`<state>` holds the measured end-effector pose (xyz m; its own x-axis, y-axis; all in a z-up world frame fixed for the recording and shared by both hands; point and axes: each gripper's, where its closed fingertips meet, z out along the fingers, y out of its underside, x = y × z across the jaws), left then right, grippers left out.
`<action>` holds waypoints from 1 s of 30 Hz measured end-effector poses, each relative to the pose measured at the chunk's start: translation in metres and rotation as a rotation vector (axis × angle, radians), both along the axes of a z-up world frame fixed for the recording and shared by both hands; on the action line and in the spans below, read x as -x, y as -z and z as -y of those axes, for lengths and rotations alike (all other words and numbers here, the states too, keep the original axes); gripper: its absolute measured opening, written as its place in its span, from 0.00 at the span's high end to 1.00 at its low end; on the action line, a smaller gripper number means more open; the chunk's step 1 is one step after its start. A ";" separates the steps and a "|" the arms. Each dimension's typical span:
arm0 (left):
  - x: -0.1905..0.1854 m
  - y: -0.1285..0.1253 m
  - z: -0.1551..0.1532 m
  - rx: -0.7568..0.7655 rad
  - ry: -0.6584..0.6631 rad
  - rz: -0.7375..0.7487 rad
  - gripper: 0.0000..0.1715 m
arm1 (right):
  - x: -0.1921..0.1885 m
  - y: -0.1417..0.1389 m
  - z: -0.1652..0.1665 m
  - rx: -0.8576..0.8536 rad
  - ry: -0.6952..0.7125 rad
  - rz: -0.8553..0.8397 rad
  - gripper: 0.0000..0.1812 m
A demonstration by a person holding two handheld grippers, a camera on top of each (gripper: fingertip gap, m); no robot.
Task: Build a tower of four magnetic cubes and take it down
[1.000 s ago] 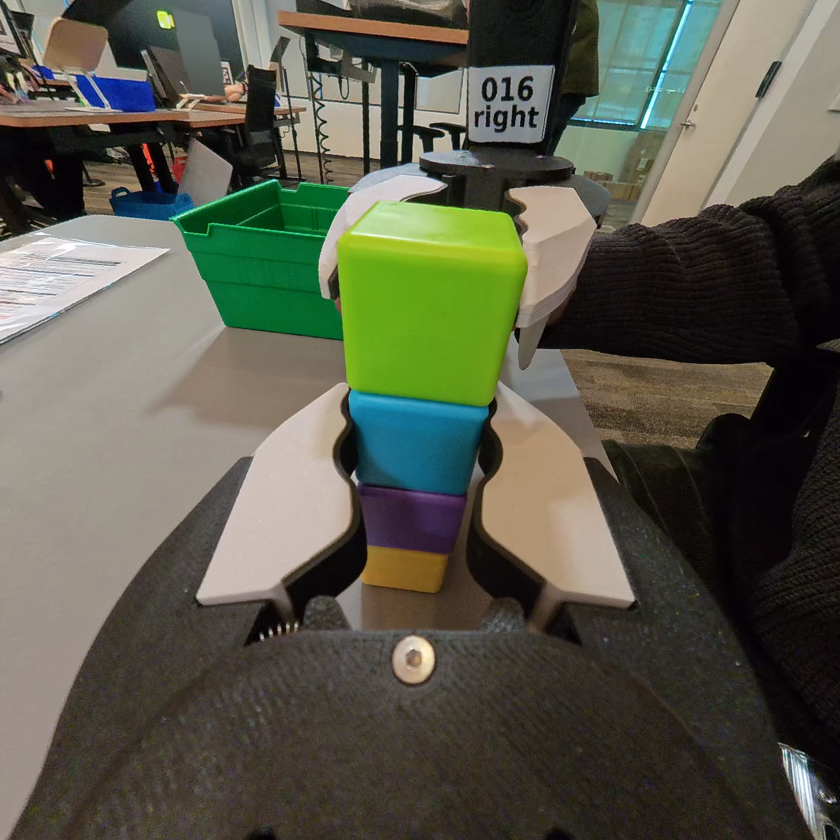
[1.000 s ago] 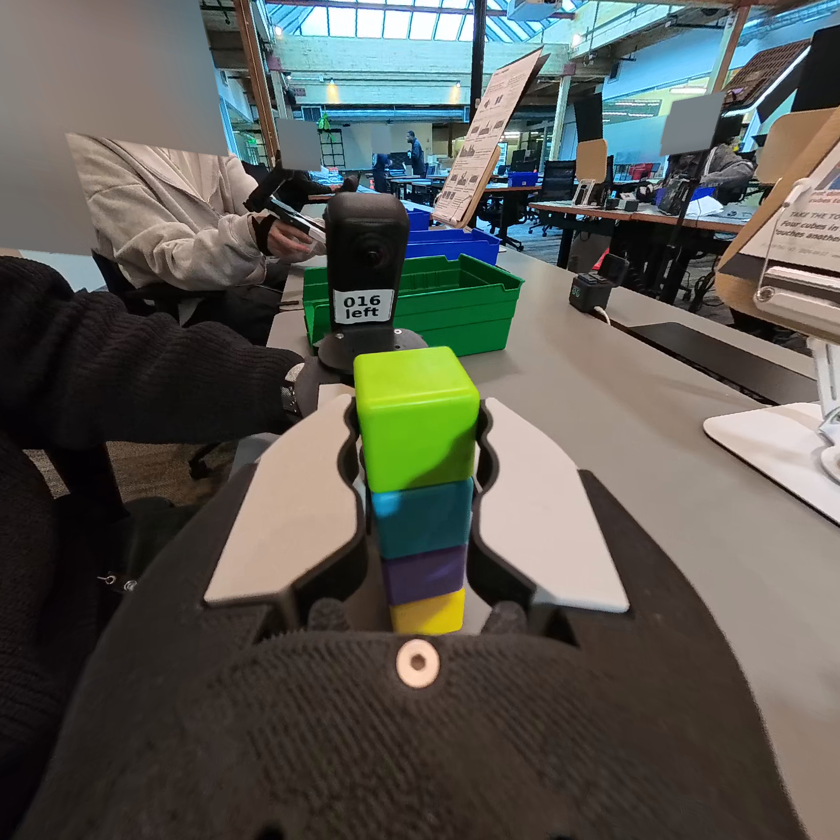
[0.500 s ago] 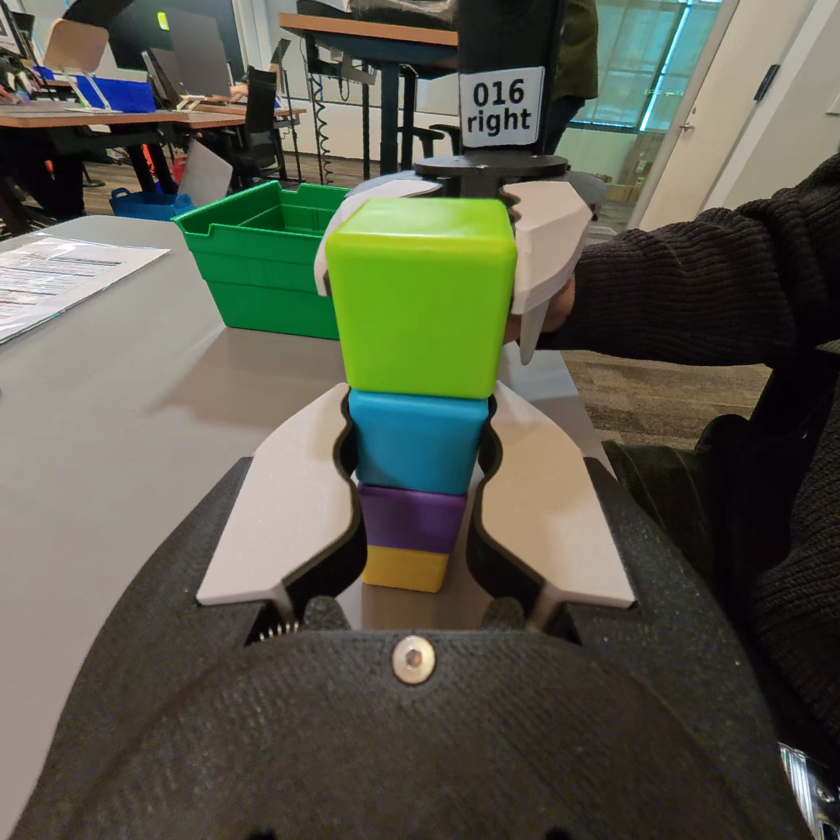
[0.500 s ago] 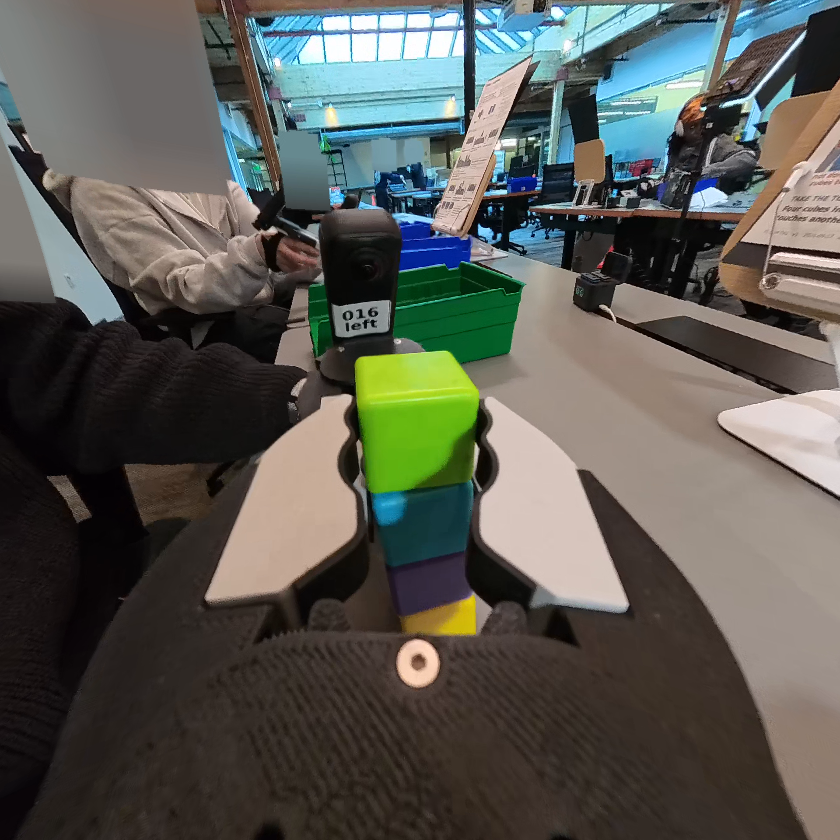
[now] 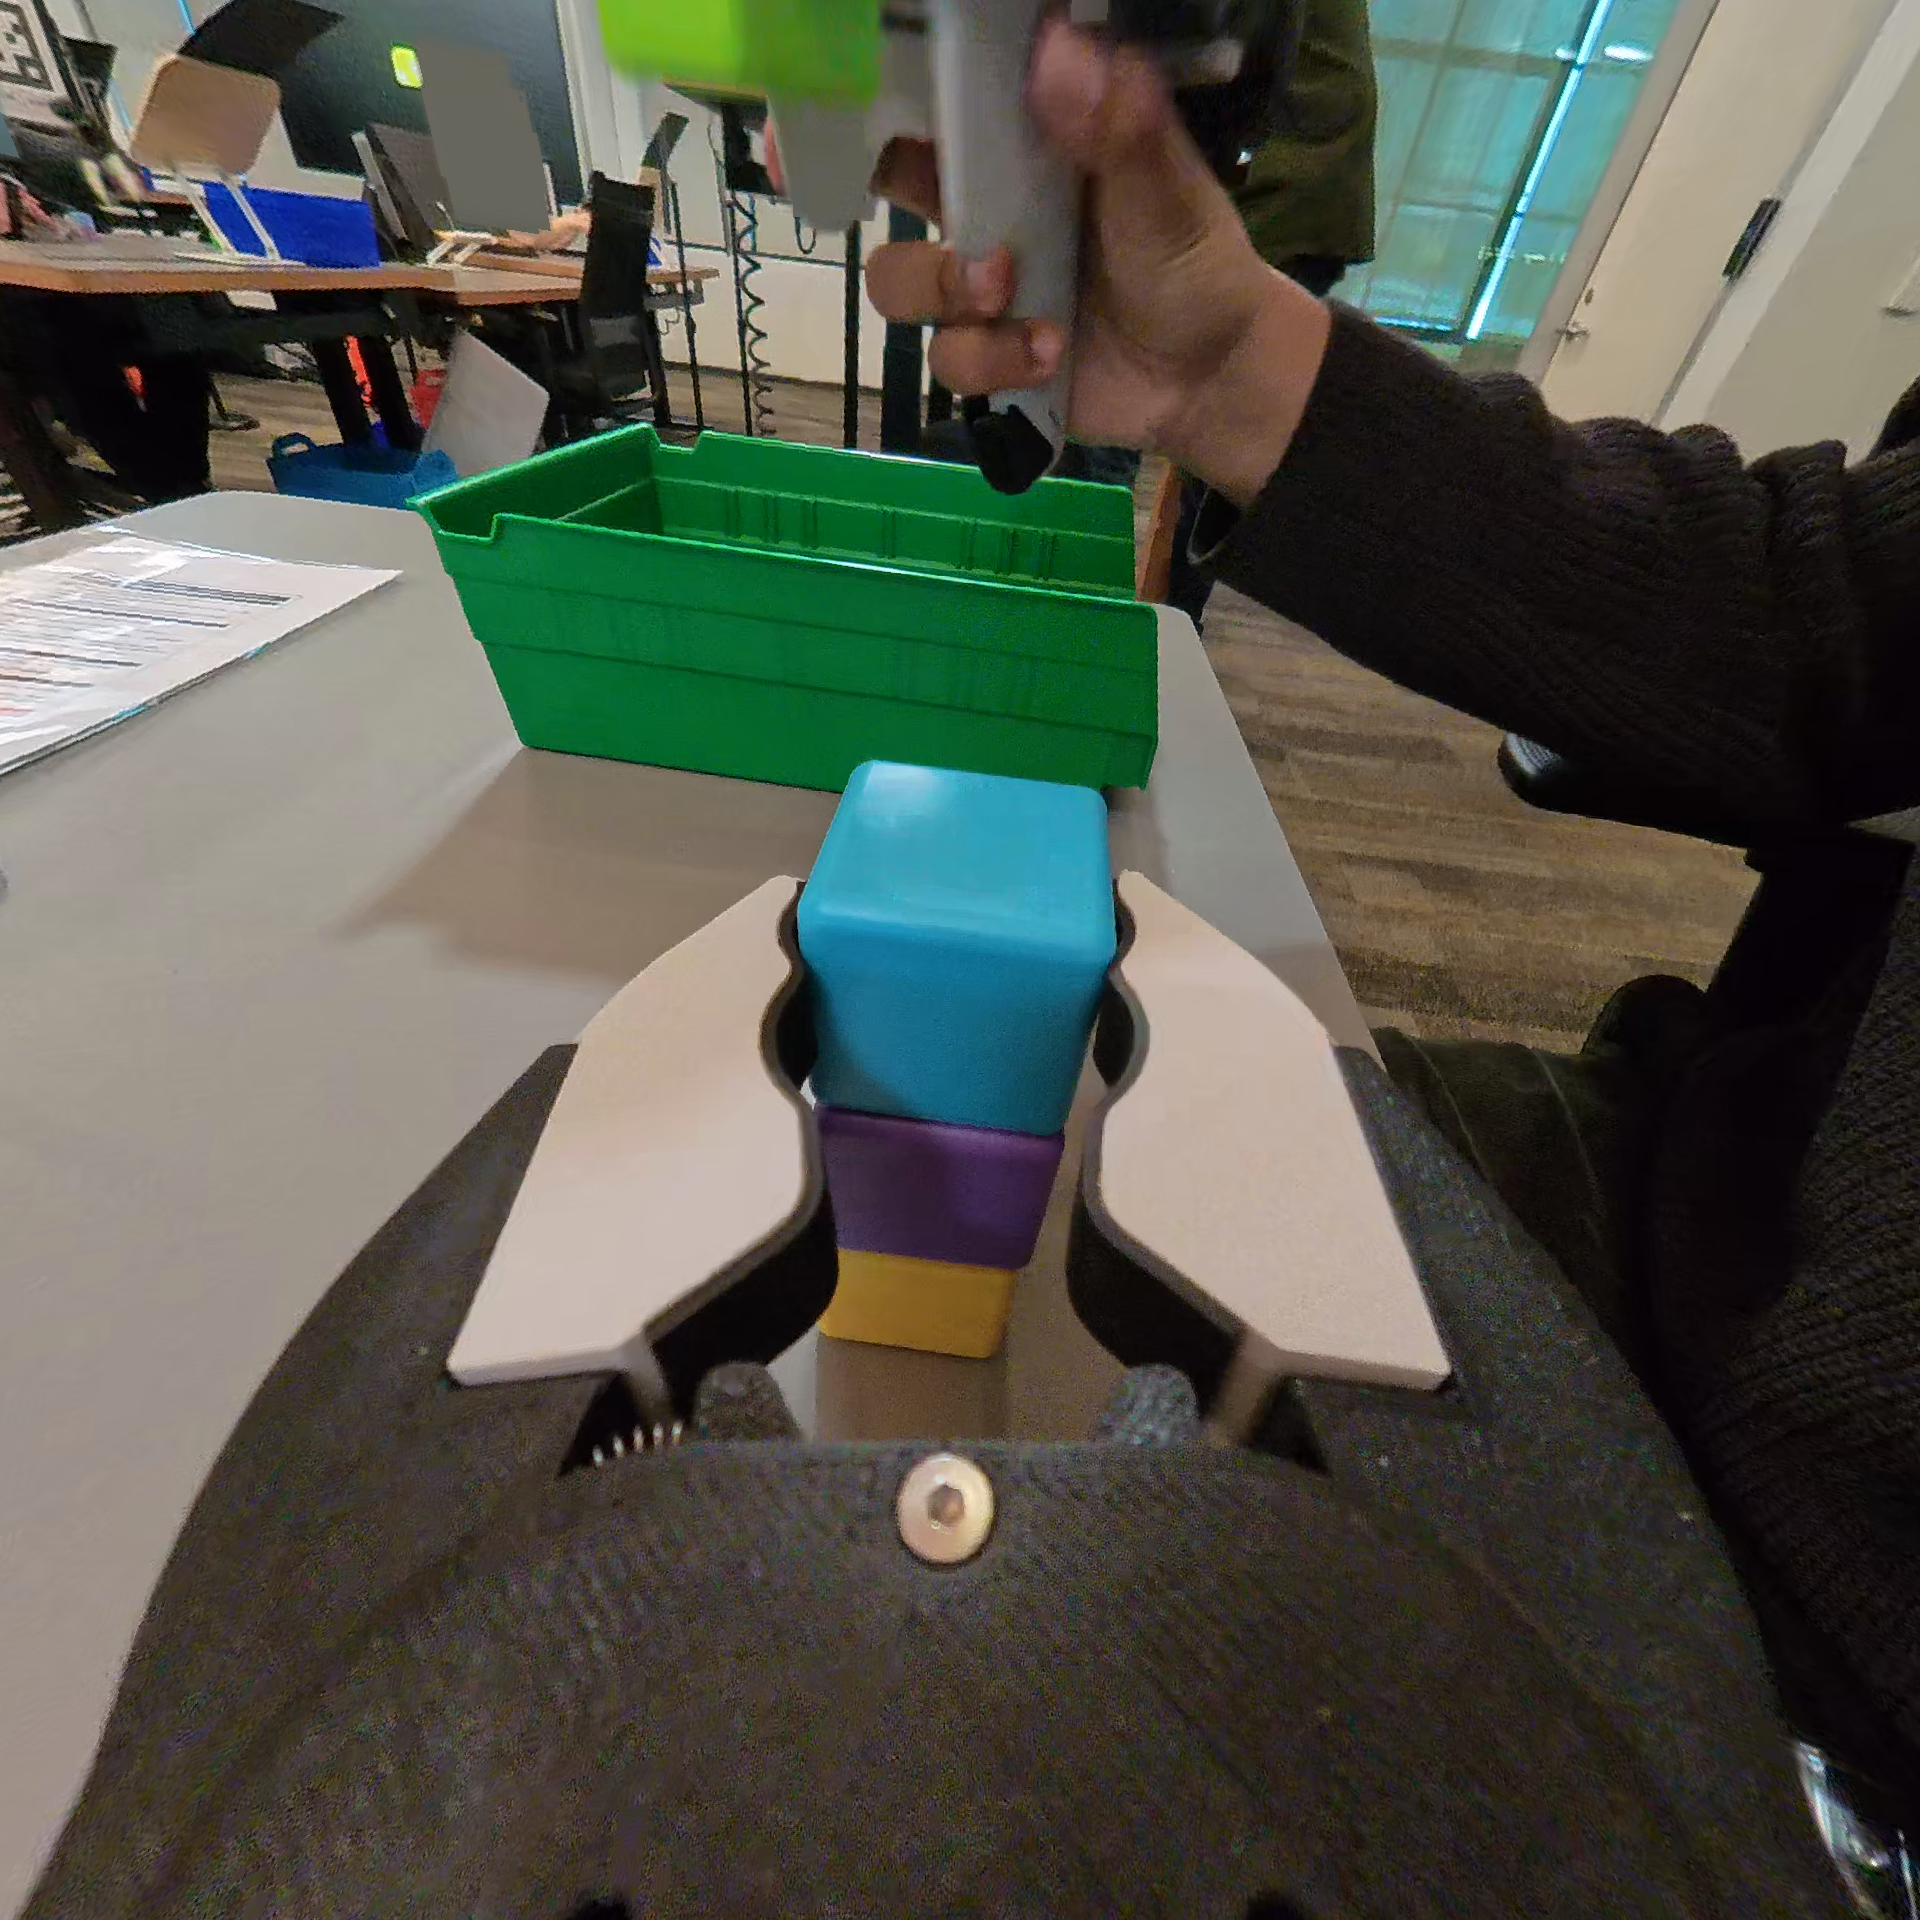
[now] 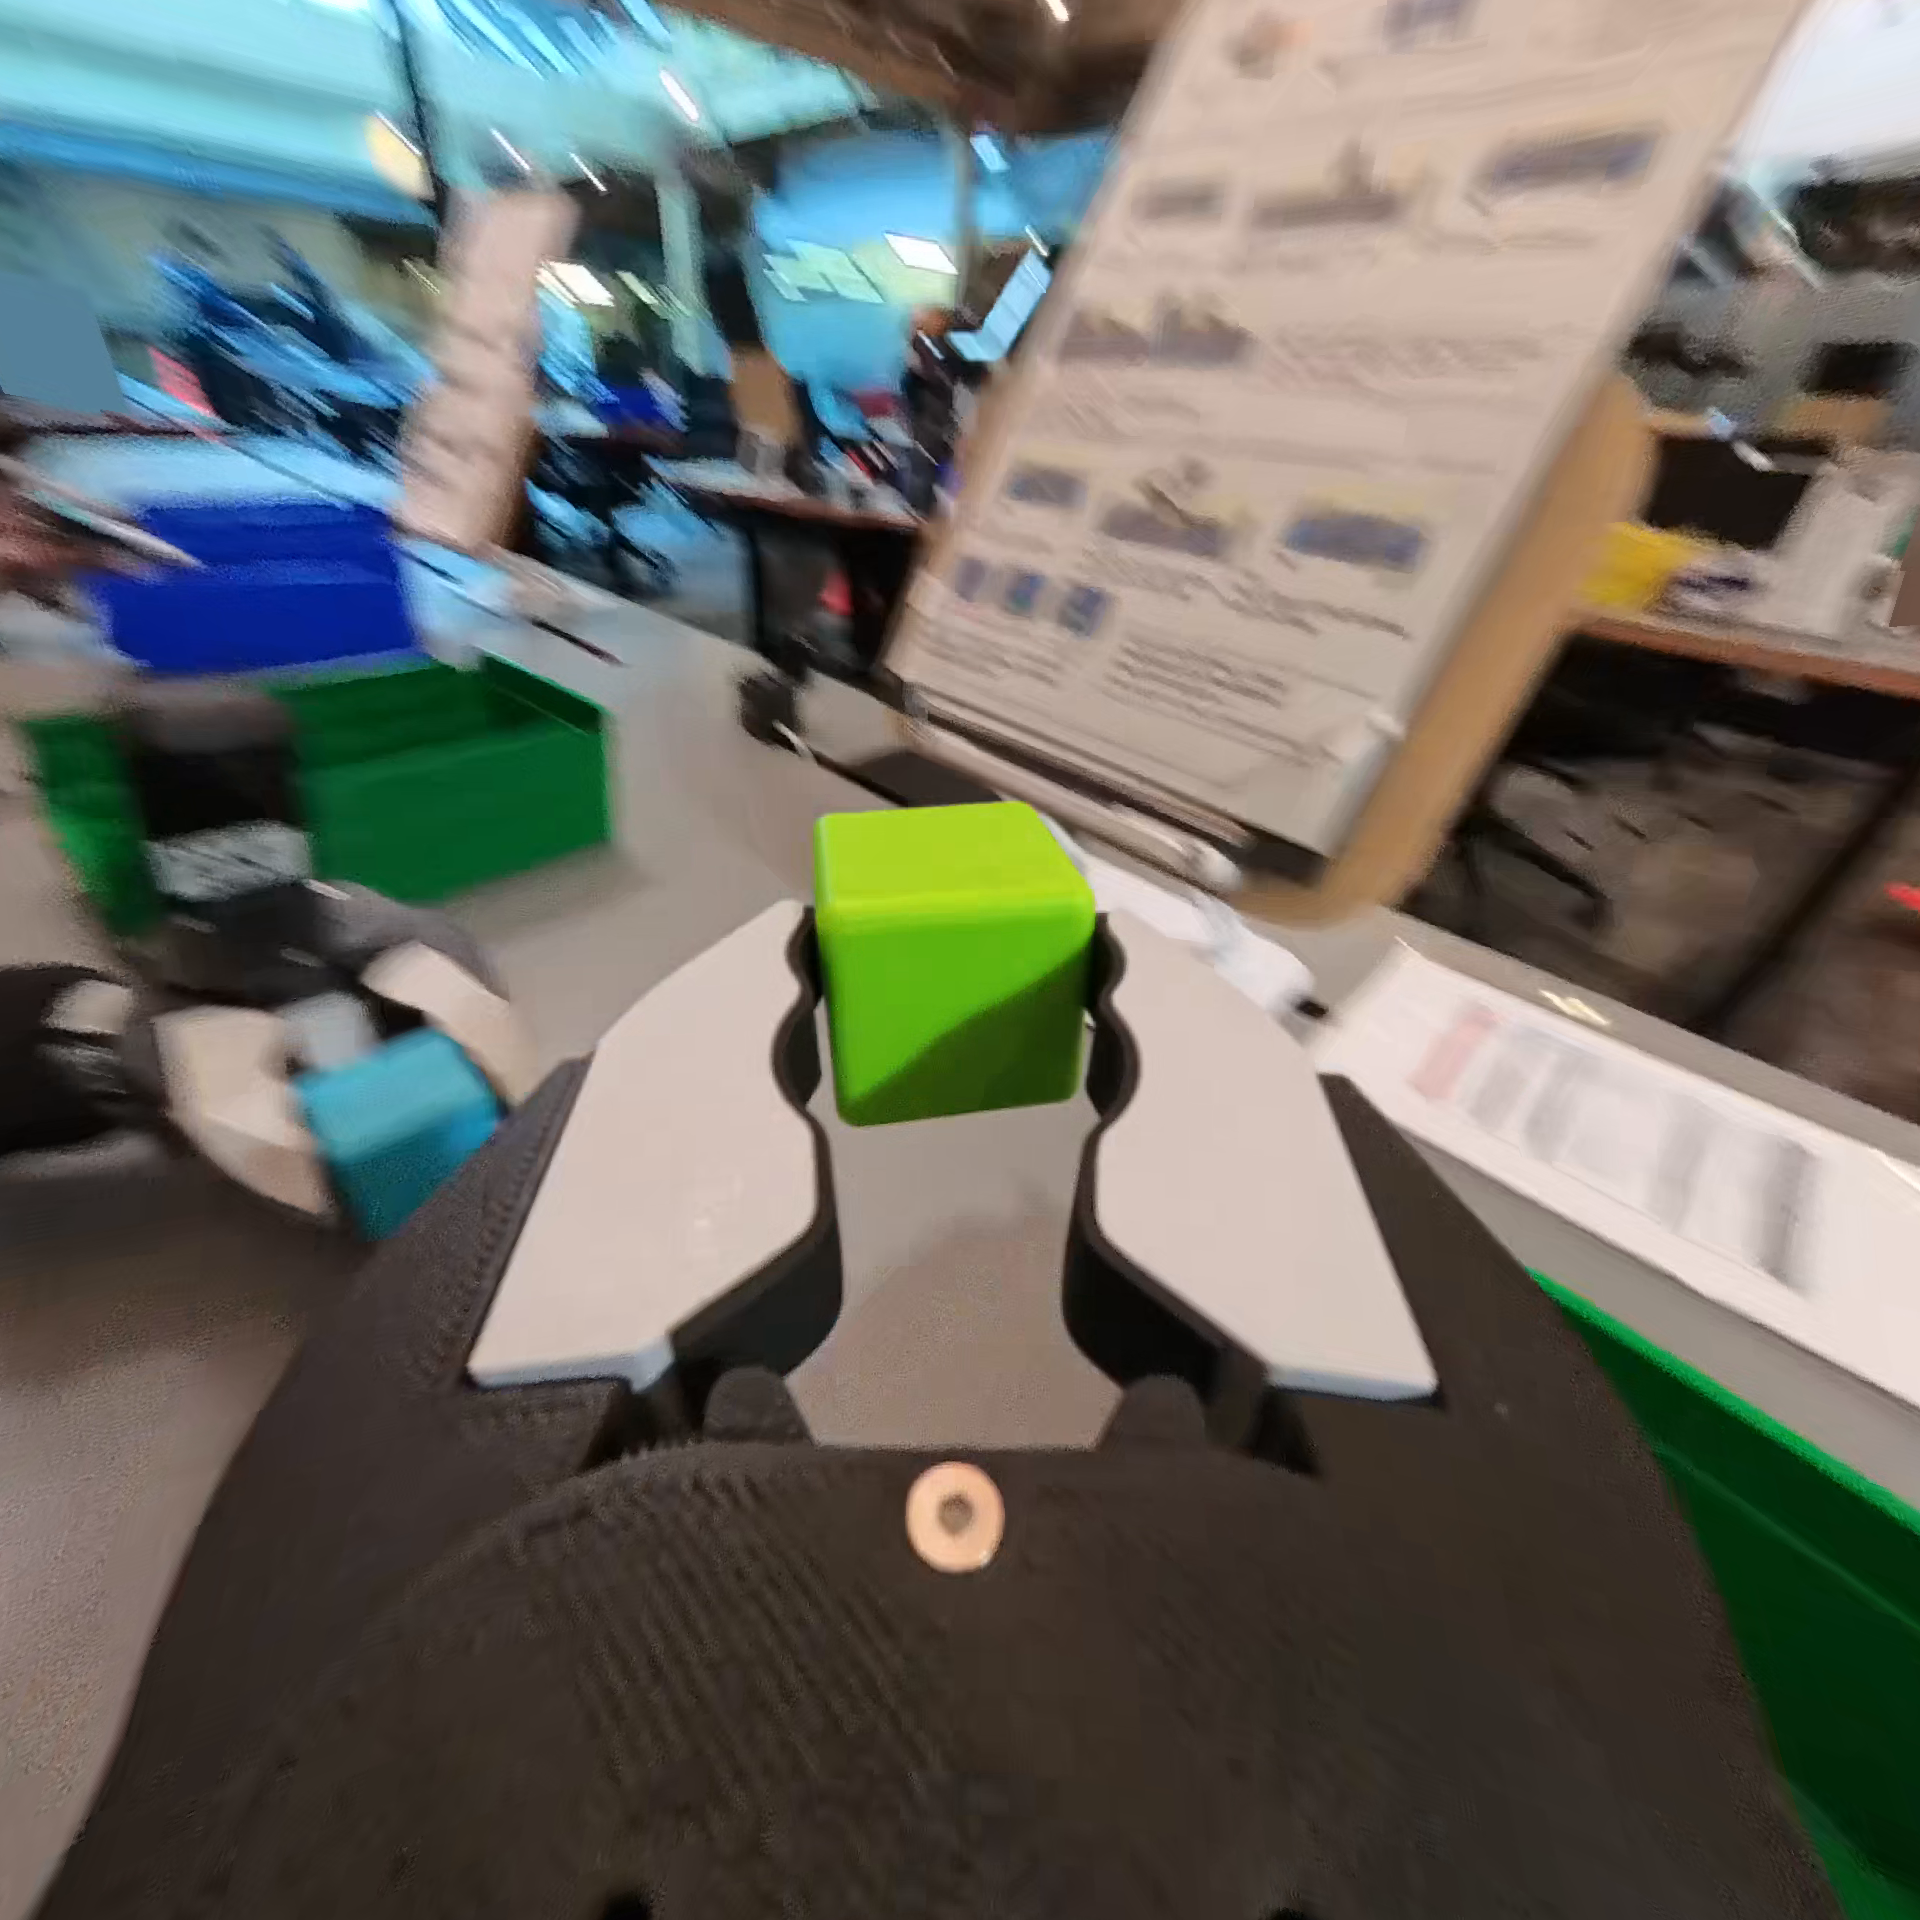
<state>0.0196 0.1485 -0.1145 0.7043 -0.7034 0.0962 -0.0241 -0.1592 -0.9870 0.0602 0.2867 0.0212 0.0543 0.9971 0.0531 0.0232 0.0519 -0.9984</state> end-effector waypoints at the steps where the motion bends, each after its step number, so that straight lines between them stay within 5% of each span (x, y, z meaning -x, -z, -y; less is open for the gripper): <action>1: 0.000 0.000 0.000 -0.001 -0.004 0.006 0.68 | -0.007 0.012 -0.023 -0.011 0.070 0.069 0.73; 7: -0.001 0.000 0.000 0.000 -0.007 -0.018 0.68 | -0.036 0.109 -0.132 -0.193 0.280 0.635 0.72; 16: -0.001 0.001 -0.004 -0.010 -0.024 -0.036 0.68 | -0.030 0.193 -0.150 -0.480 -0.008 1.230 0.72; 23: -0.003 0.000 -0.004 -0.015 -0.038 -0.031 0.68 | -0.020 0.211 -0.147 -0.512 -0.137 1.315 0.72; 30: -0.003 0.000 -0.004 -0.017 -0.037 -0.025 0.68 | -0.028 0.197 -0.143 -0.486 -0.115 1.284 0.65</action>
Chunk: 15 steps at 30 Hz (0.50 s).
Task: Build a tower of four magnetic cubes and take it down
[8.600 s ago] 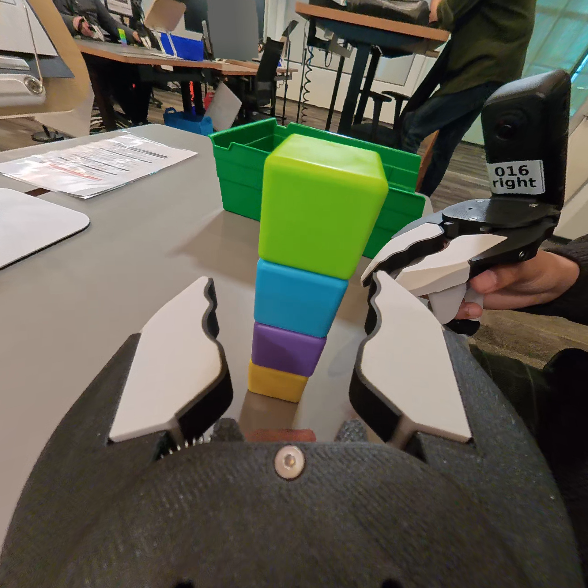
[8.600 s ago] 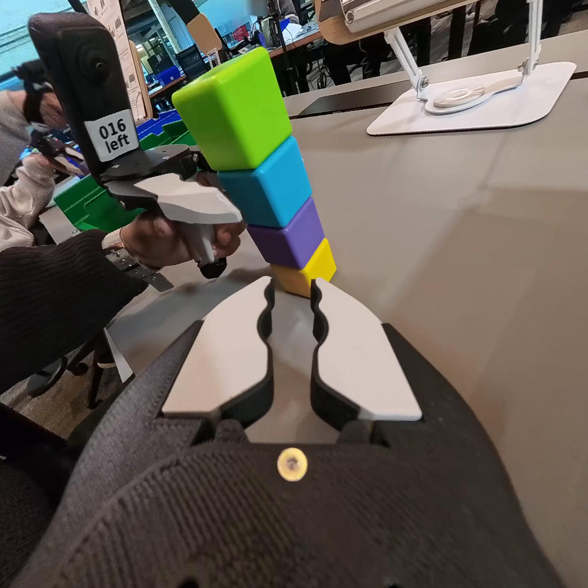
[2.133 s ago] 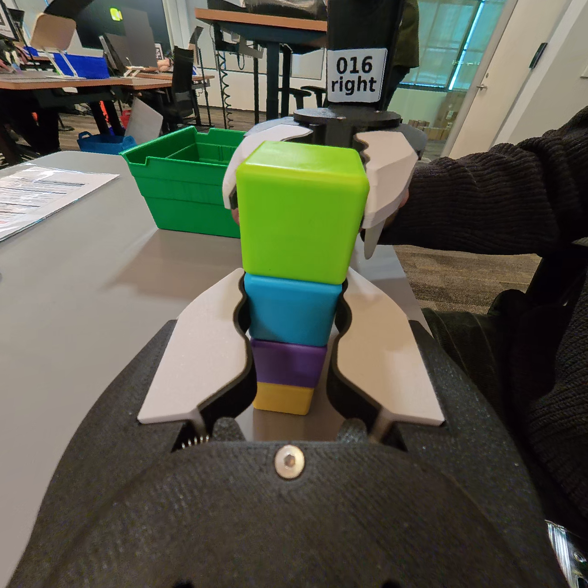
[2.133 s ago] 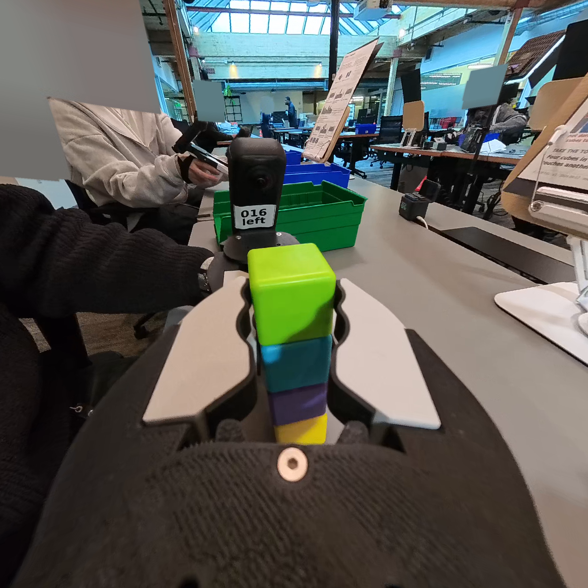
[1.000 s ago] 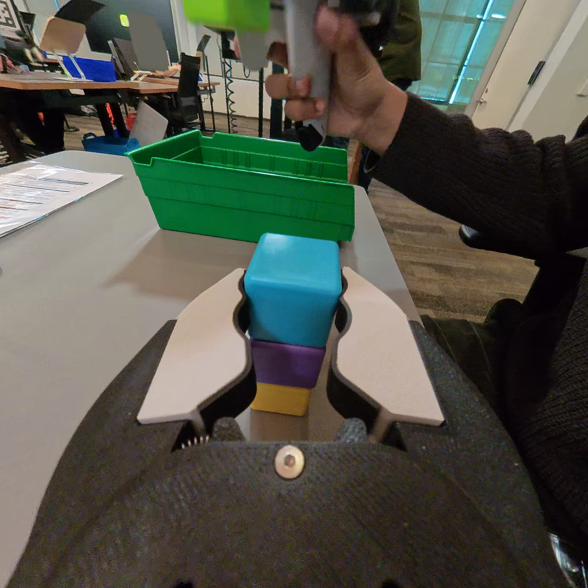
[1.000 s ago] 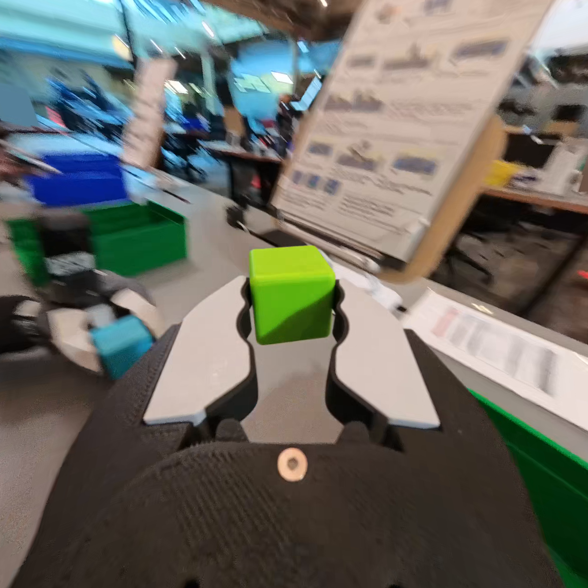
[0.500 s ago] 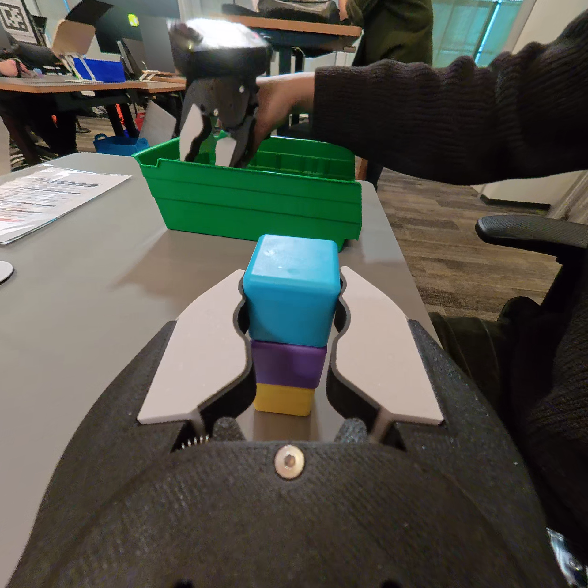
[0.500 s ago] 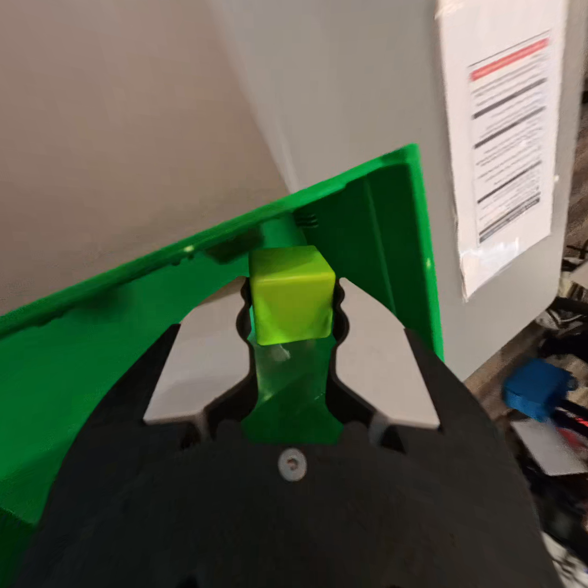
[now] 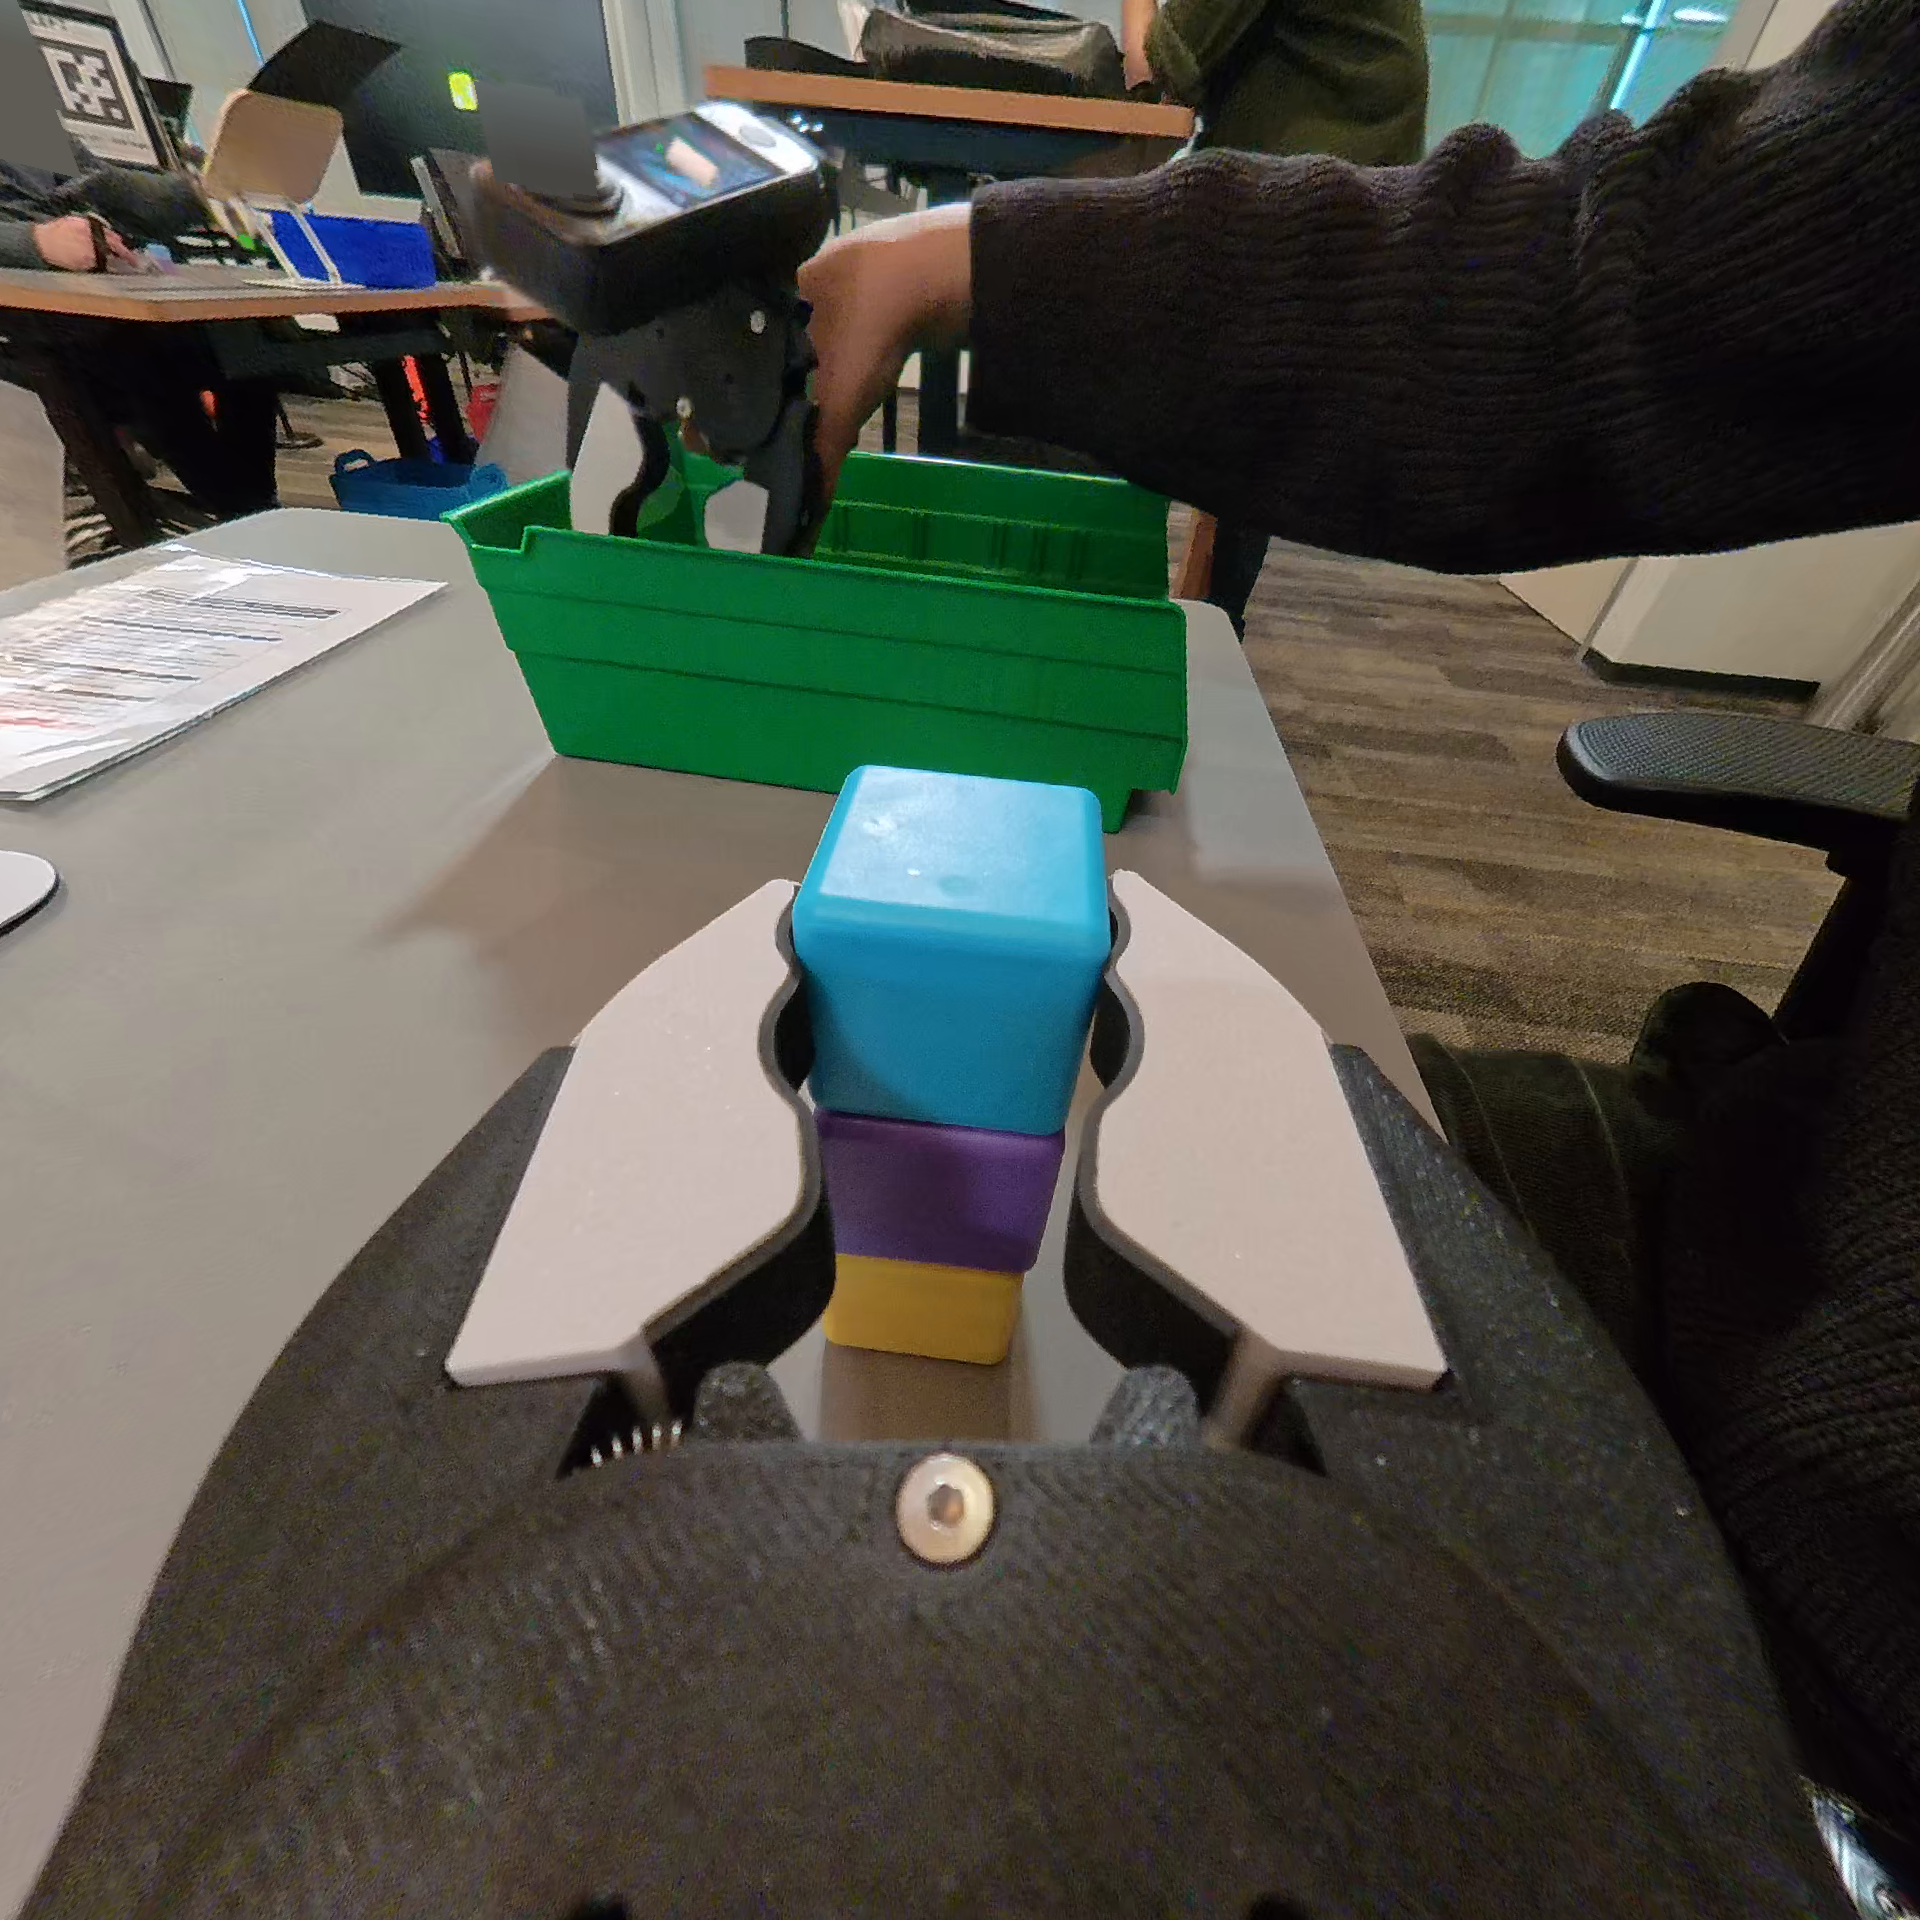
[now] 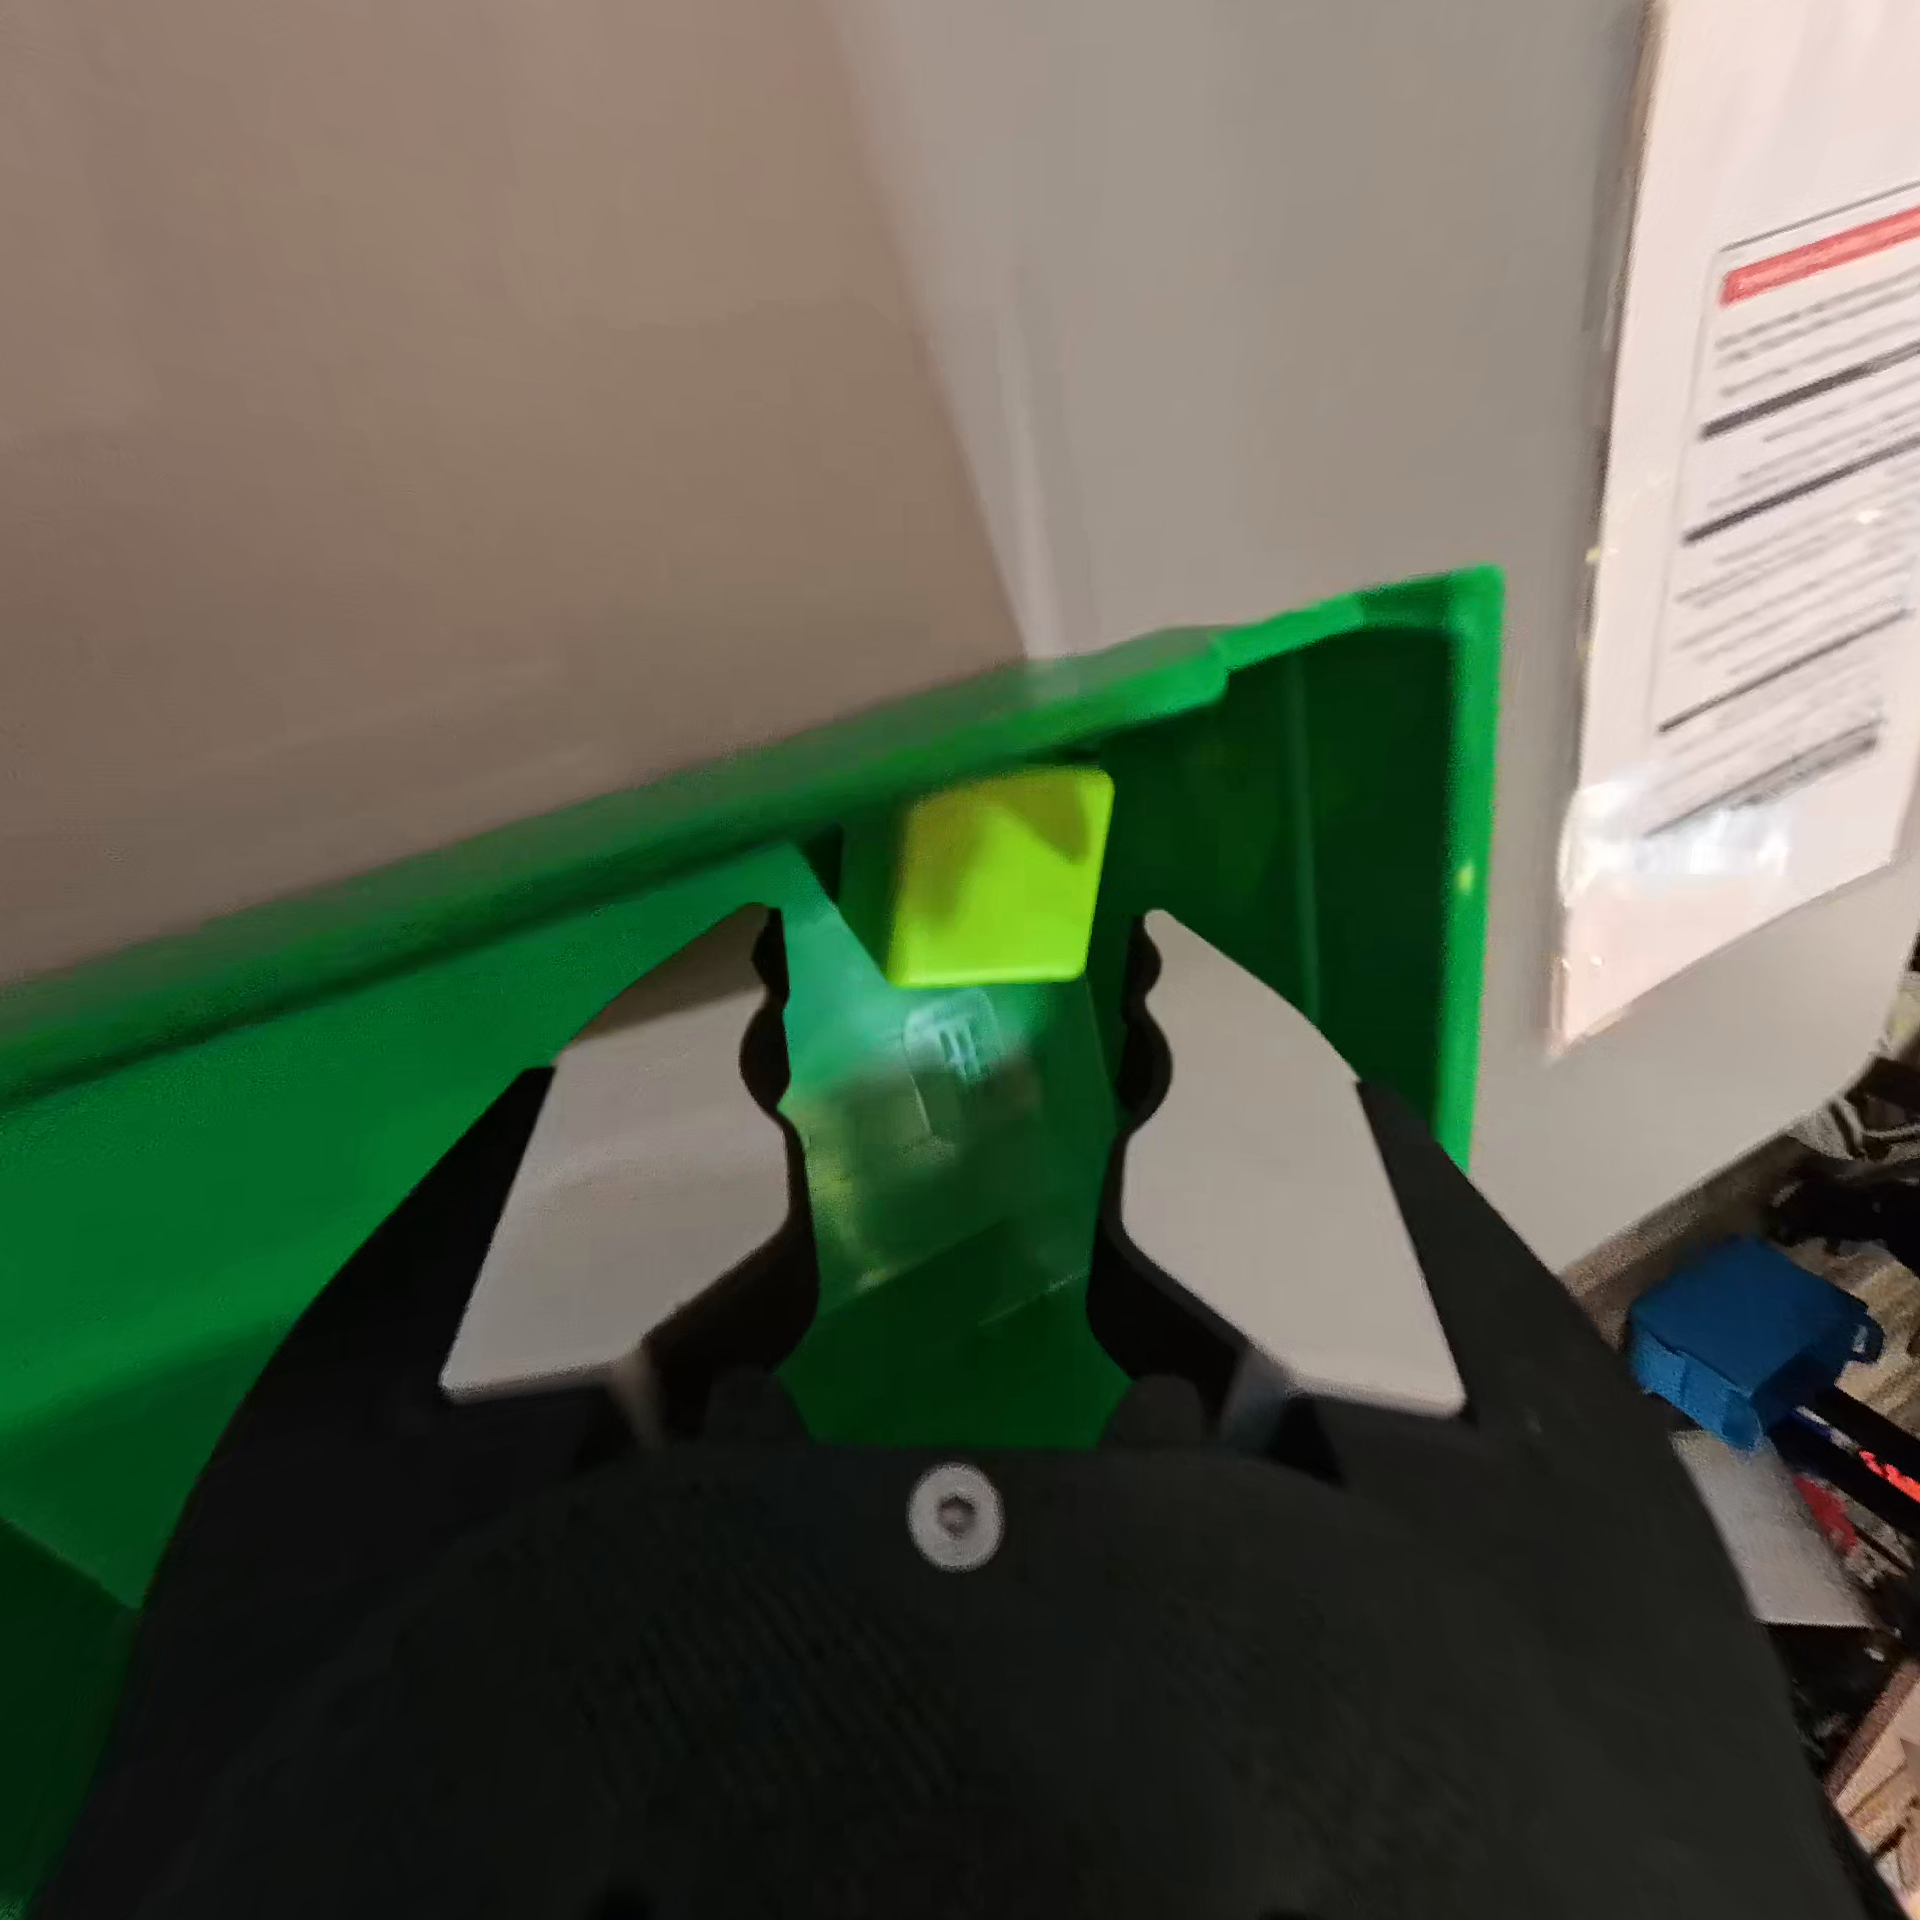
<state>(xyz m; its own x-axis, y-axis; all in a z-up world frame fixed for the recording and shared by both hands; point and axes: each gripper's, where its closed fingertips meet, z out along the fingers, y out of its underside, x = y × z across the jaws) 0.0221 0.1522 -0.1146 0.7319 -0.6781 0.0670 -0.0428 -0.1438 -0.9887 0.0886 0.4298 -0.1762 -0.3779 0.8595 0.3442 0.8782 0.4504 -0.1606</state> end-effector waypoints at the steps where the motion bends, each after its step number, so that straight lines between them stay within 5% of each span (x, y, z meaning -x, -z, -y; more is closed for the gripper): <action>1: 0.000 0.000 0.000 0.000 0.000 0.000 0.68 | -0.004 -0.006 -0.001 -0.013 0.011 -0.014 0.65; 6: 0.000 0.000 0.002 0.008 -0.002 0.003 0.68 | -0.016 -0.067 0.031 0.010 0.053 -0.269 0.62; 11: -0.002 0.002 0.005 0.022 0.013 -0.002 0.68 | 0.004 -0.160 0.179 0.210 -0.177 -0.714 0.62; 13: -0.003 0.003 0.006 0.035 0.016 -0.006 0.50 | 0.013 -0.176 0.236 0.264 -0.259 -0.847 0.61; 15: -0.005 -0.005 0.008 0.050 0.041 0.036 0.43 | 0.021 -0.176 0.277 0.307 -0.312 -0.941 0.63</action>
<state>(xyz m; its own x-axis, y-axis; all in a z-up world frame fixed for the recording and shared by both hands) 0.0269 0.1444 -0.1096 0.7000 -0.7028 0.1269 -0.0148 -0.1919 -0.9813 0.0671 0.1530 0.0002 -0.2905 0.8704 0.3976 0.1902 0.4597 -0.8675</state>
